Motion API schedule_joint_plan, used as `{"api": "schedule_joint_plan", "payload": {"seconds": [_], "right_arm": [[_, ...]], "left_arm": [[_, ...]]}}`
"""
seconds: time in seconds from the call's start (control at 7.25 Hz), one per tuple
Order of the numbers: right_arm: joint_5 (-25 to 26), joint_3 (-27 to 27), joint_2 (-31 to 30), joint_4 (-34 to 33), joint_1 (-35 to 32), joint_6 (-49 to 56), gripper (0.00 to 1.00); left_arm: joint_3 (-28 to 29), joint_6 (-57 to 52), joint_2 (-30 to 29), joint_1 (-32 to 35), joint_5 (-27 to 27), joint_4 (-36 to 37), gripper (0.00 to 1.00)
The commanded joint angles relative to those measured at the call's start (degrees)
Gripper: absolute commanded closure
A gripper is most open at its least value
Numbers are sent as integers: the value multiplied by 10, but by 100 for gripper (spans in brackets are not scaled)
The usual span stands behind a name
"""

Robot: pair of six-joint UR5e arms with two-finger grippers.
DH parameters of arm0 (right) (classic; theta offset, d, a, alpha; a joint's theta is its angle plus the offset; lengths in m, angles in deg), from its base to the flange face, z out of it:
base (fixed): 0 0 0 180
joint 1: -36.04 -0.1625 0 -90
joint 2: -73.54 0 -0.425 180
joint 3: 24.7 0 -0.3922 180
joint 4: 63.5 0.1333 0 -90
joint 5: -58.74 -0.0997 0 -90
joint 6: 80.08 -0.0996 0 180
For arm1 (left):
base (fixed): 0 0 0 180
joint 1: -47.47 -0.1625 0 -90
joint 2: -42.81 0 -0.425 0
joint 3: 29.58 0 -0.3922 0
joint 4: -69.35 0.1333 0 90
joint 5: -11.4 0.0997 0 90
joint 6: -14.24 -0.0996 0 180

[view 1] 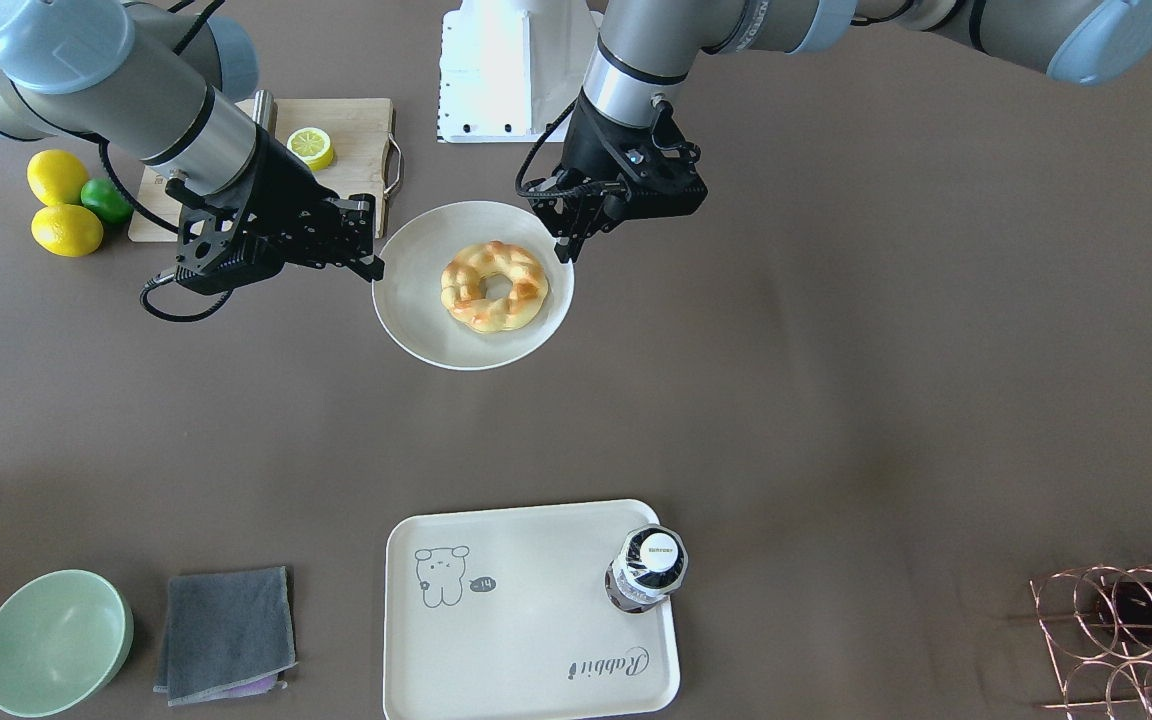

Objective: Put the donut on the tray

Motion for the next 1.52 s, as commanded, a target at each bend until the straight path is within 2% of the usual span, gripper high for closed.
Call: {"api": "schedule_joint_plan", "payload": {"seconds": [0.0,0.14,0.41,0.83,1.1,1.24,1.38], "right_arm": [[-6,1,1,0,-3,-2,100],[-15,1,0,2,-7,-3,100],[-29,2,1,0,-23,-2,100],[-29,39,6,-2,-35,5,100],[-25,64,11,-3,-37,7,100],[-25,114,41,-6,-50,10,100],[-26,191,91,-7,-71,13,100]], "left_arm": [[2,2,-1,-1,-1,-3,22],[2,7,0,-1,-1,-2,3],[-1,7,8,0,-1,-1,3],[-19,5,8,13,-6,-1,3],[-25,3,9,48,-53,-1,3],[-32,2,21,52,-55,-2,3],[-39,3,26,58,-54,0,3]]}}
